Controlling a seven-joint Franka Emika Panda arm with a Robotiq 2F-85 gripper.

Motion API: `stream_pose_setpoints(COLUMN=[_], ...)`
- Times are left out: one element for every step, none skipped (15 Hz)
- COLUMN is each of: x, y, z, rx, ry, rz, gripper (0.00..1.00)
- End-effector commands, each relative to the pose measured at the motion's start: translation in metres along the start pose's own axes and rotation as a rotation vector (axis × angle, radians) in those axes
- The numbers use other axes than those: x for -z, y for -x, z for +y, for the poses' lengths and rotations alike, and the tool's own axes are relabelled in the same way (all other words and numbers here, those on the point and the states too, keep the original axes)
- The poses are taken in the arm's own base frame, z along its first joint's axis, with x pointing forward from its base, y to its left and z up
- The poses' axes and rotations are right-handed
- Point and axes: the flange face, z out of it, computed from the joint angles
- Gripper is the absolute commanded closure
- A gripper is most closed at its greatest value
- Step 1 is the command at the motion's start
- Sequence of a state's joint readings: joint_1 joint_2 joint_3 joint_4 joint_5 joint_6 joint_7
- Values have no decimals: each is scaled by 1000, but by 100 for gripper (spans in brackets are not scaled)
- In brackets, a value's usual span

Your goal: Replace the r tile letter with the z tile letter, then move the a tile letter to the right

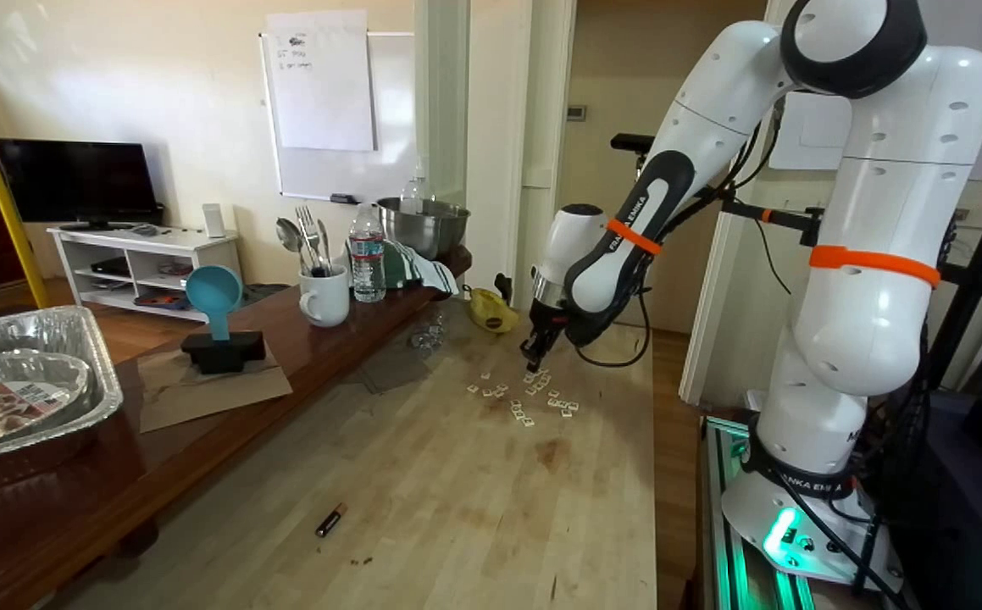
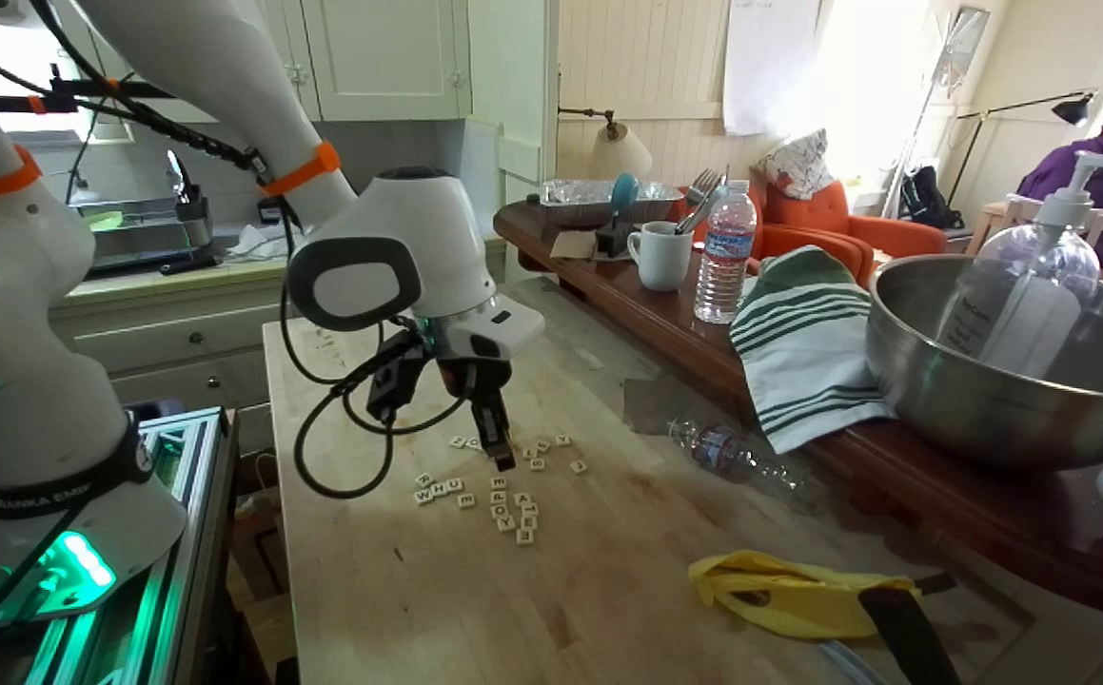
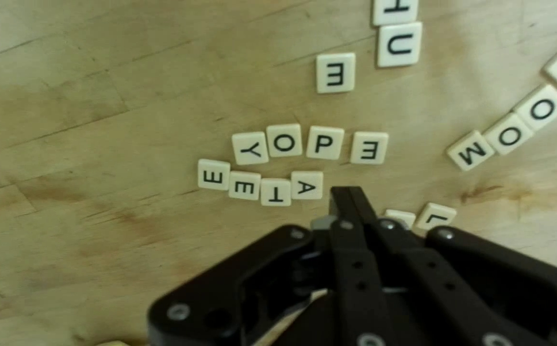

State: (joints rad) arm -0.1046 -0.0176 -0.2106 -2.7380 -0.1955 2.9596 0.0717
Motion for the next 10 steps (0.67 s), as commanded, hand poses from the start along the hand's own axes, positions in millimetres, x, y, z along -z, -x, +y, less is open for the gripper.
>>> stream_pose_setpoints(x=[20,24,27,30,31,32,33,33,34,34], y=[2,5,4,4,5,7,9,11,14,17], z=[-36,-48,-60,-71,-84,-95,-105,-115,-124,-132], rx=[61,88,113,131,155,175,196,217,240,263], ry=[-25,-39,-48,-56,-66,-71,-78,-83,-89,-94], rz=[-14,-21,-27,-35,-45,-55,-62,-73,-85,-92], gripper=[100,100,100,100,100,100,100,100,100,100])
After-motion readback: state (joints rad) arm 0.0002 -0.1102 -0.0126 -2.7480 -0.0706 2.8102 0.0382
